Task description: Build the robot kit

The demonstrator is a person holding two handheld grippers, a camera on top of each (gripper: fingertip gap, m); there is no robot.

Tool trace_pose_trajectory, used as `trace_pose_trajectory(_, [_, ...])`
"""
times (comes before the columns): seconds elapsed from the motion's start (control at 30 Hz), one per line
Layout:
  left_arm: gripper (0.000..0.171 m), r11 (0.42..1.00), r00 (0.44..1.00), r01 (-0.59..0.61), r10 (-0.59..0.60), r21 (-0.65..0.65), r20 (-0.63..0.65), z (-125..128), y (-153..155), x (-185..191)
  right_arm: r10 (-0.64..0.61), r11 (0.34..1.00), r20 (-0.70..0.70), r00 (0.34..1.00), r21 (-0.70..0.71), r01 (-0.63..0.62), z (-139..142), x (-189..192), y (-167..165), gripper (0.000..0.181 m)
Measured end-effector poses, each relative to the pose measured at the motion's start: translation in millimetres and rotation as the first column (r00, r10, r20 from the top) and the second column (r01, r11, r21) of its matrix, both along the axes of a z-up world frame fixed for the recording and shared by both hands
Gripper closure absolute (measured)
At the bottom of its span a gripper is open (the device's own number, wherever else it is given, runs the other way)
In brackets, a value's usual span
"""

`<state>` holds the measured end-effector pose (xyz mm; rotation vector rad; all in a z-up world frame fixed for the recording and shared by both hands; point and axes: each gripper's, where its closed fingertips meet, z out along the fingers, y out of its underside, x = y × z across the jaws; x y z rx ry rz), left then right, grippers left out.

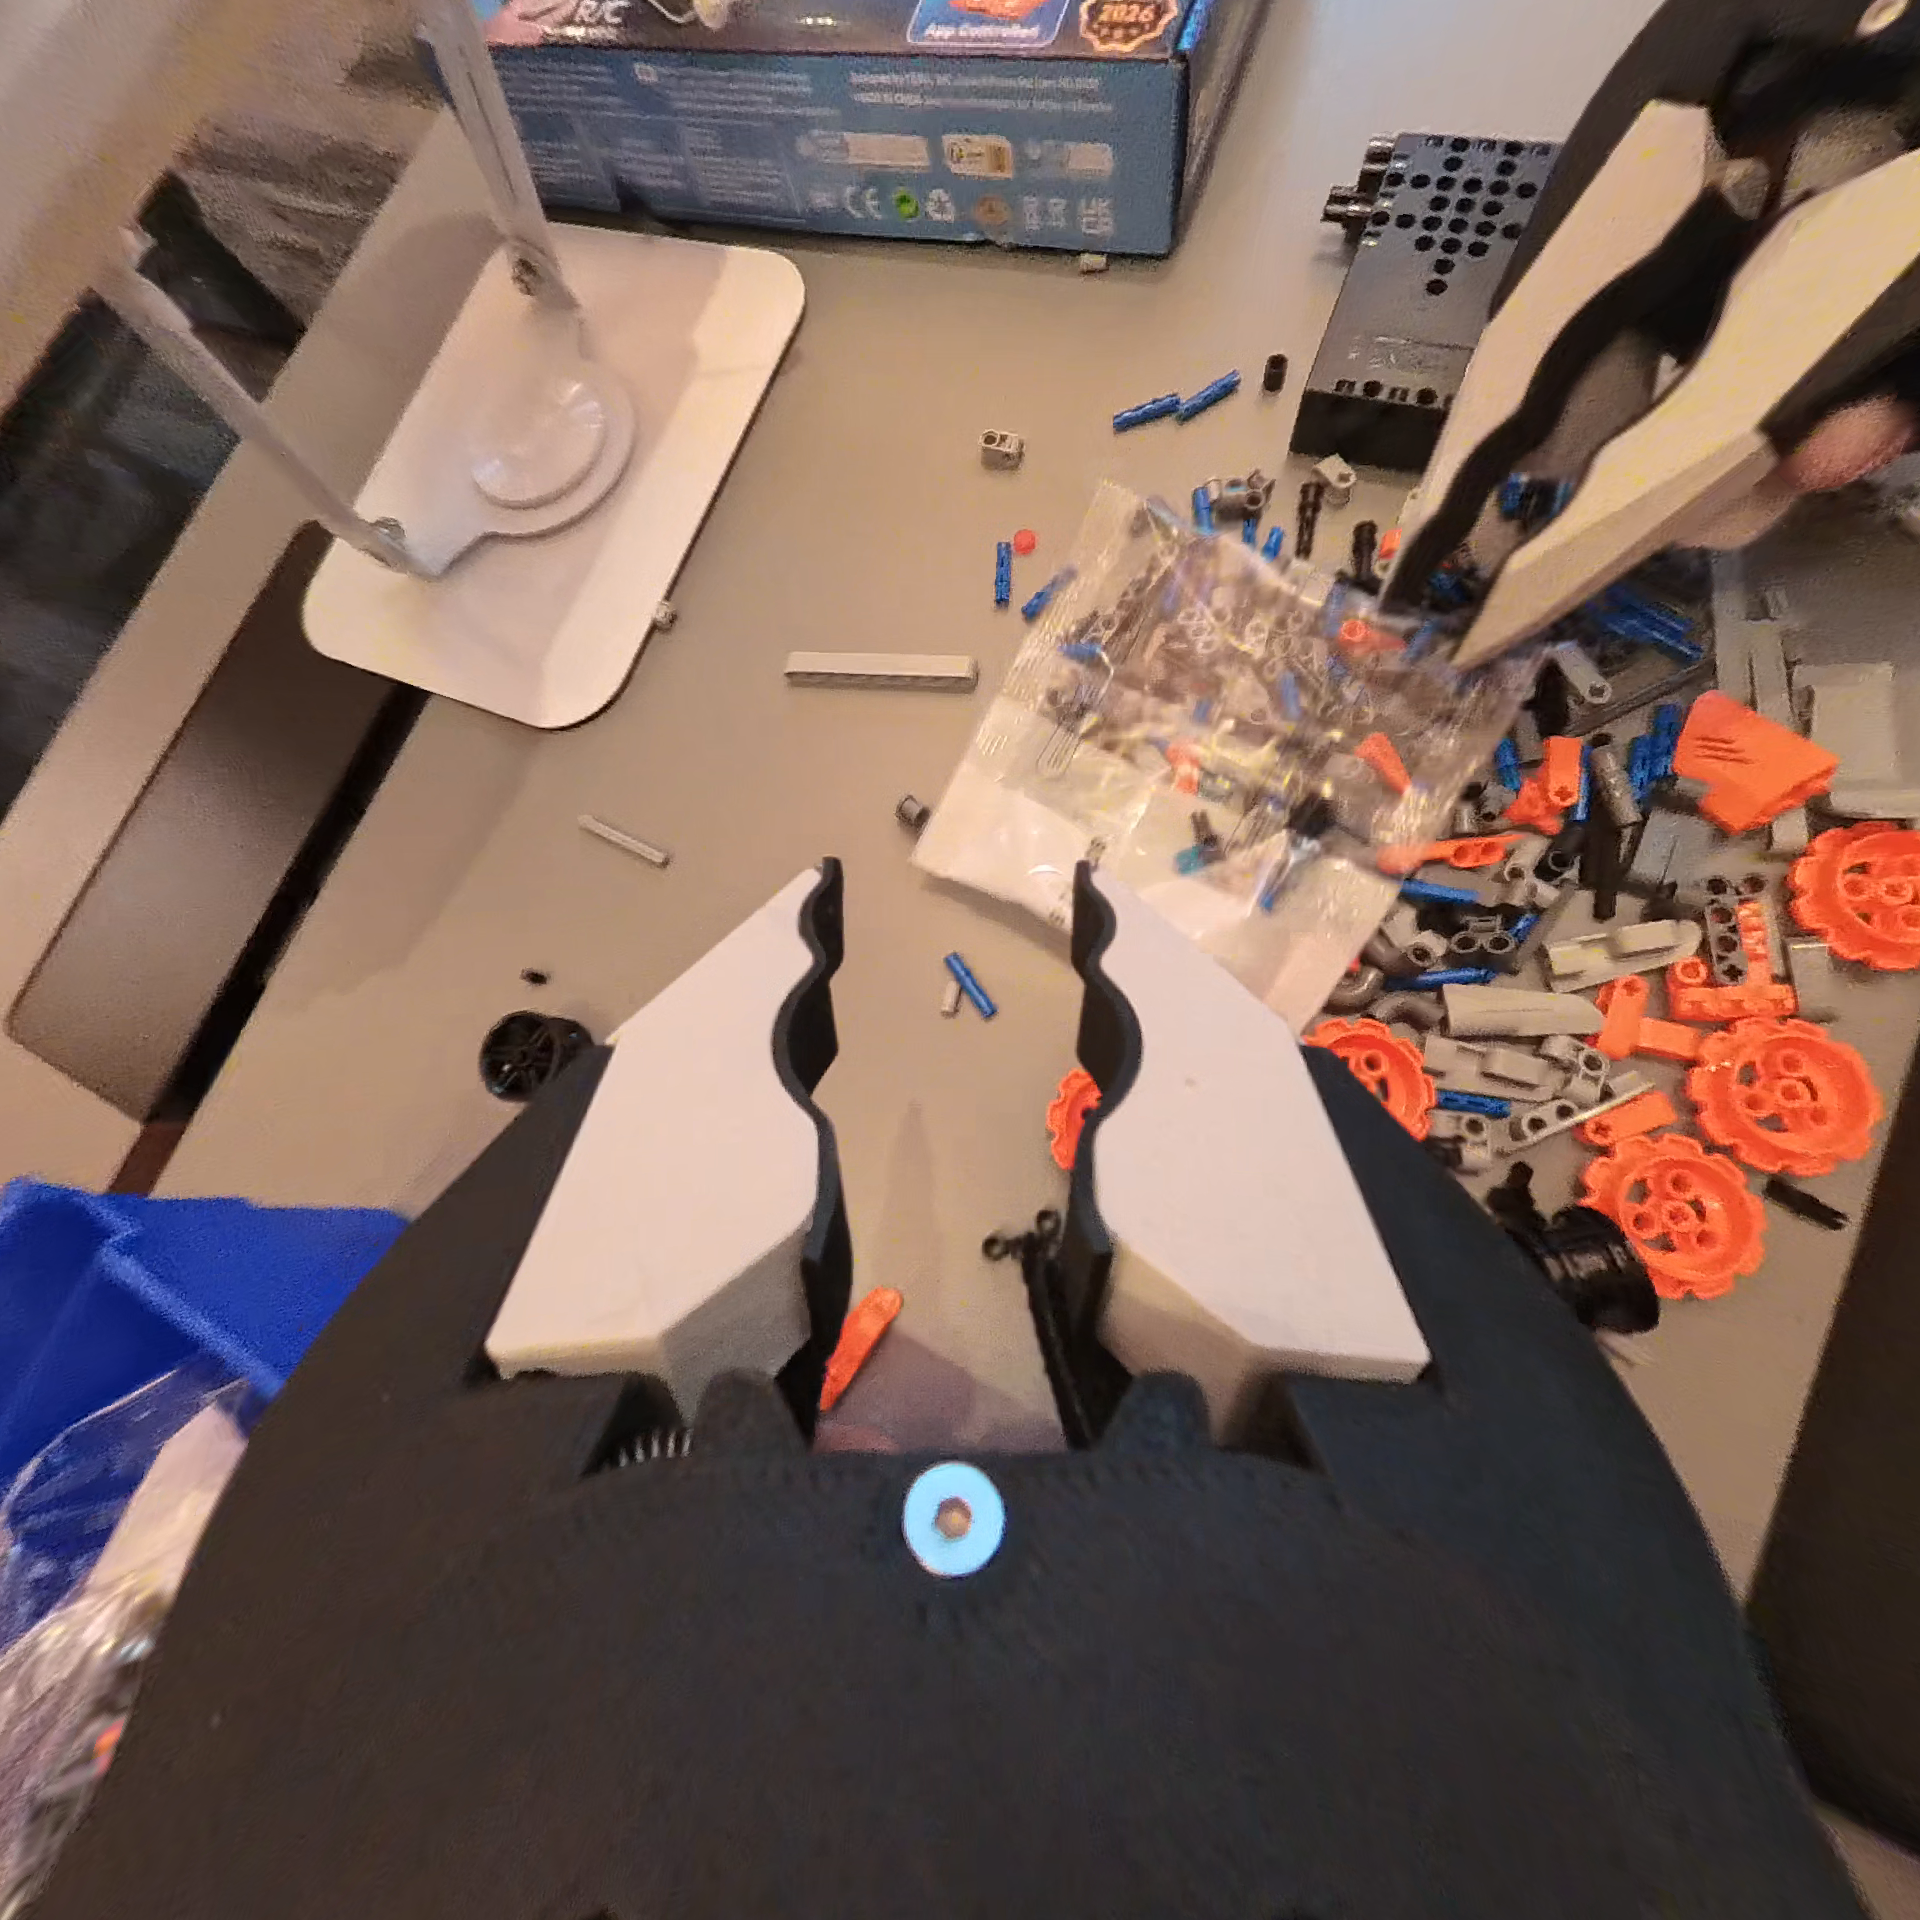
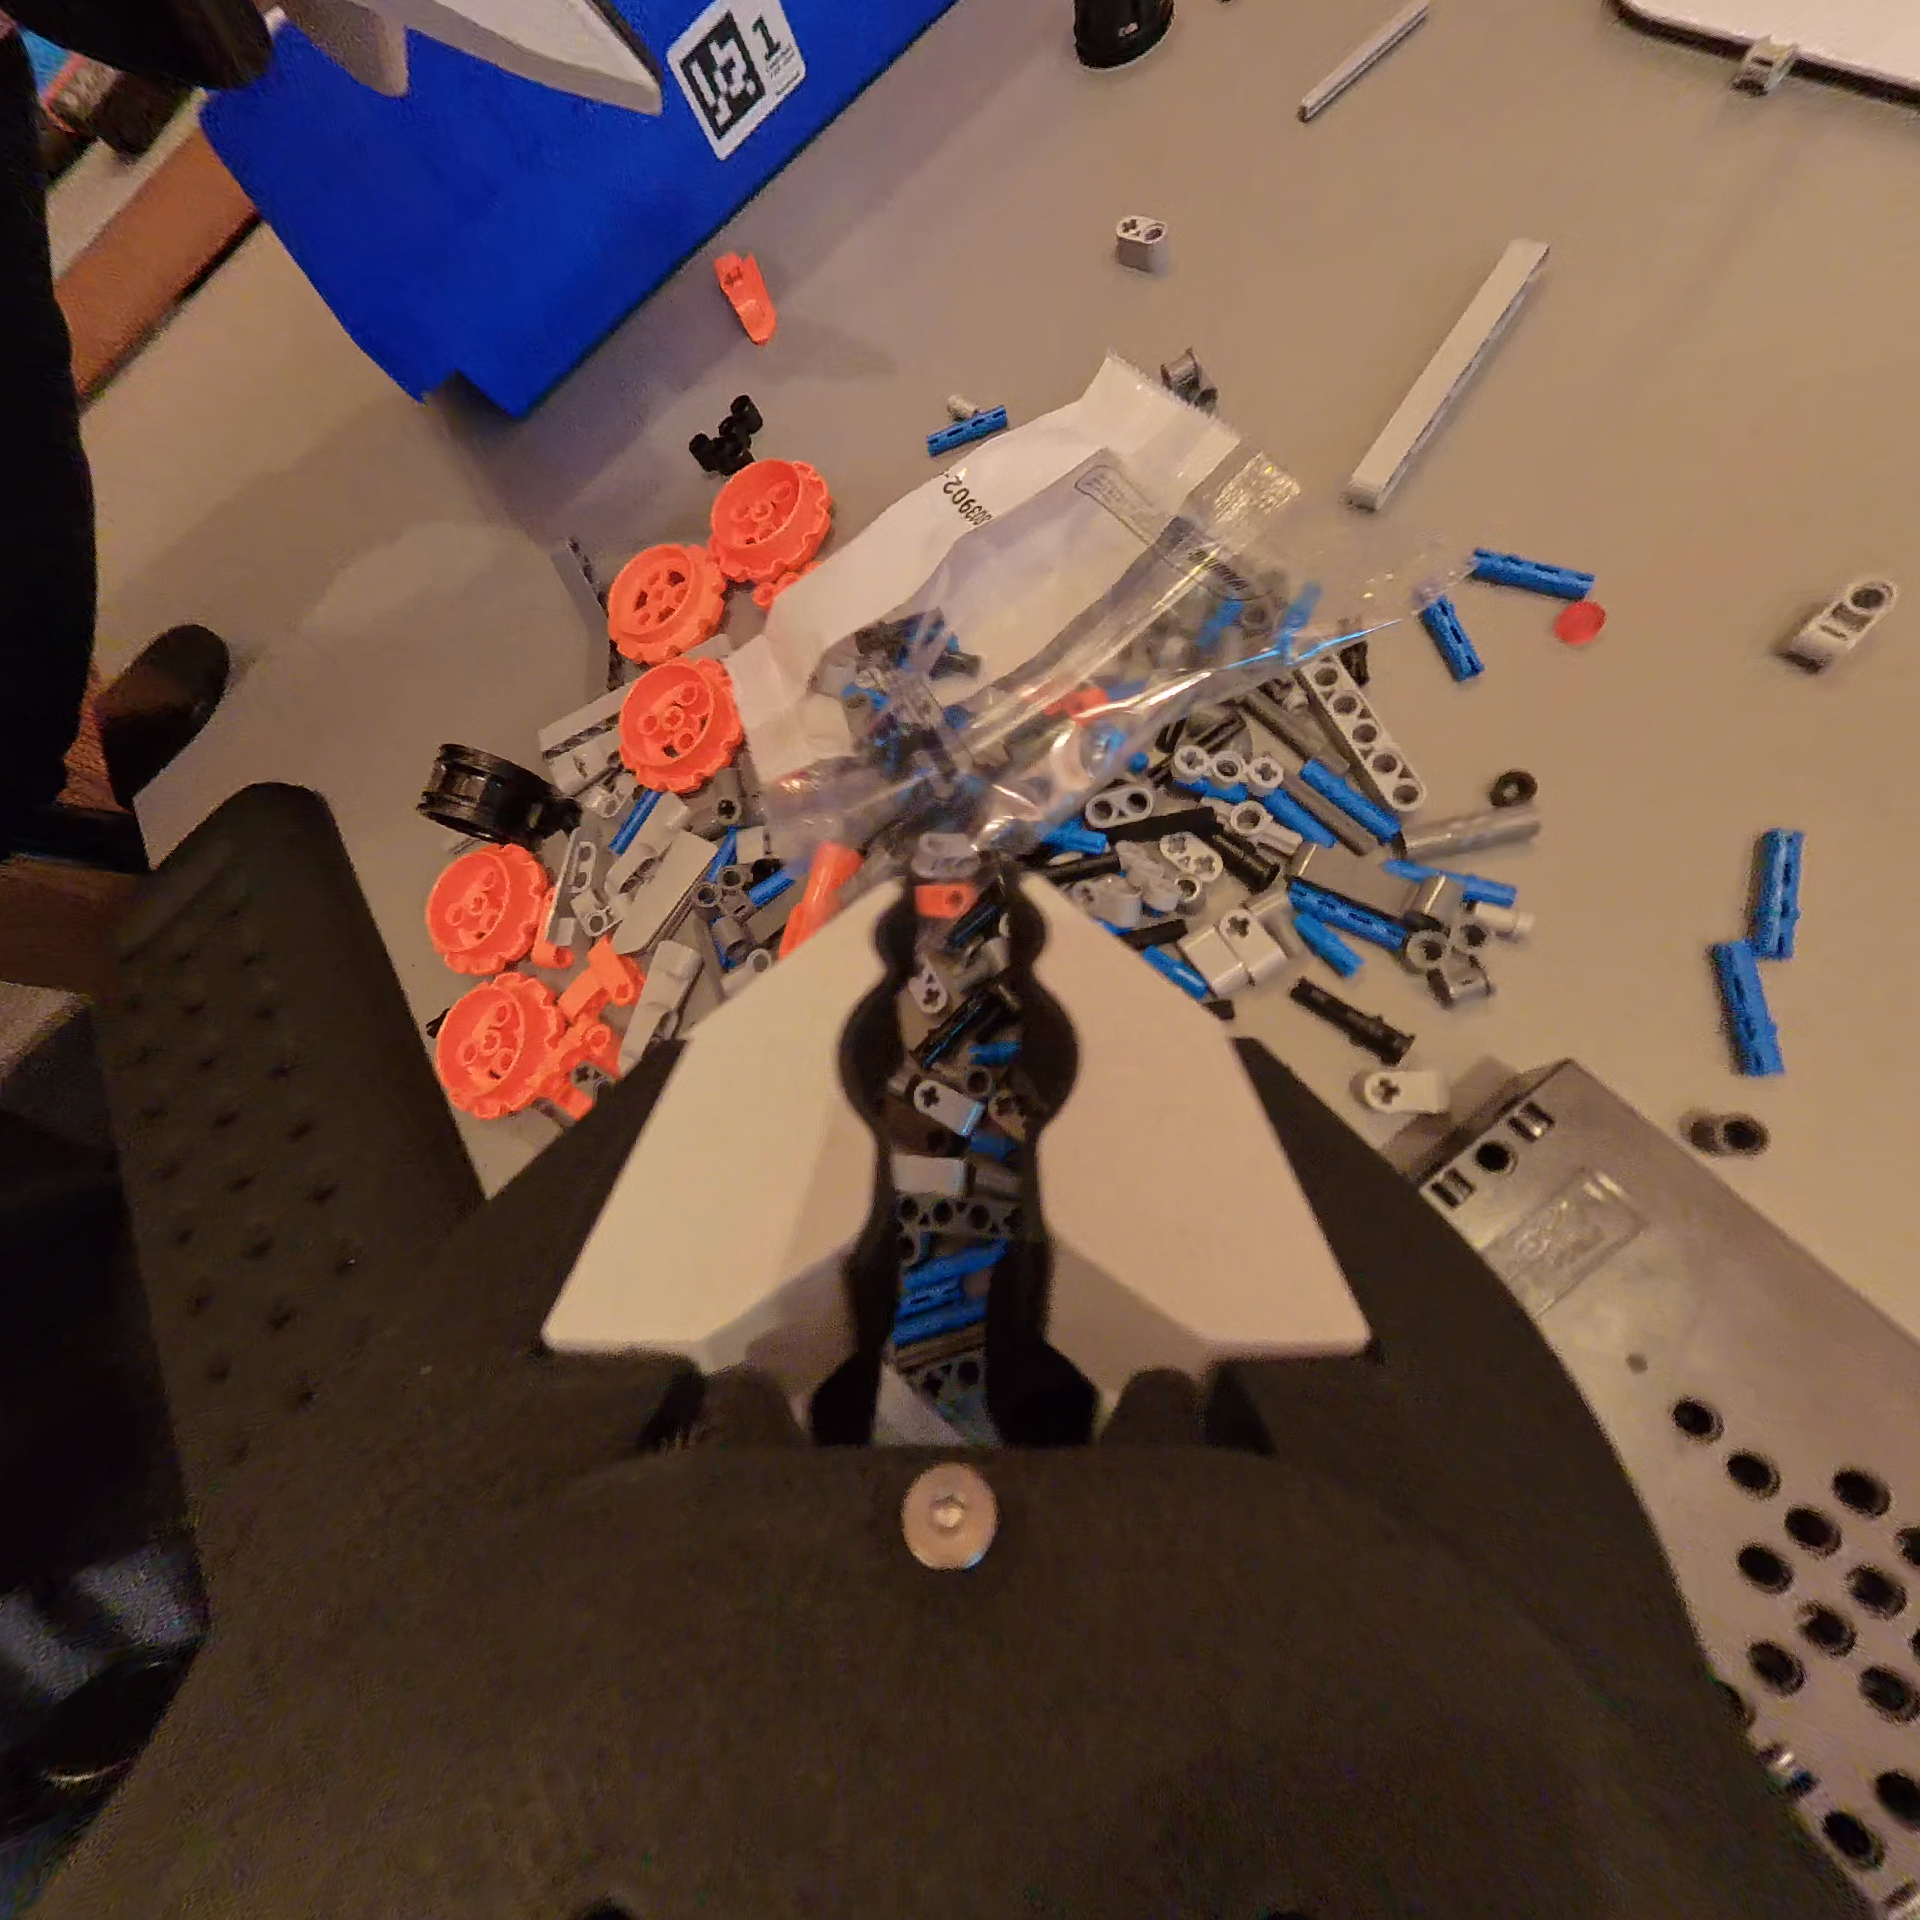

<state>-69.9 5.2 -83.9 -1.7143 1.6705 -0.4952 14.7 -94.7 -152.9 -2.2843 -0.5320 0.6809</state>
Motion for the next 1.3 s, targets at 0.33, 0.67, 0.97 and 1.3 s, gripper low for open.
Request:
trace_pose_trajectory(0.33, [0.129,0.988,0.994,-0.009,-0.008,-0.154,-0.110,-56,-9,3,0.009,1.000,-0.053,0.999,-0.021,-0.010,2,-7,9,0.139])
trace_pose_trajectory(0.67, [0.133,0.972,0.980,-0.011,-0.036,-0.234,-0.195,-95,-29,18,0.015,0.998,-0.121,0.993,-0.059,-0.022,-3,-21,32,0.169])
trace_pose_trajectory(0.97, [0.121,0.976,0.995,0.091,-0.097,-0.200,-0.021,-53,-39,29,0.070,0.998,-0.183,0.981,0.015,-0.069,20,-23,34,0.181])
trace_pose_trajectory(1.3, [0.102,0.993,0.986,0.090,-0.078,0.077,-0.148,-86,-52,58,0.018,1.000,-0.387,0.922,0.006,-0.017,36,-11,35,0.181])
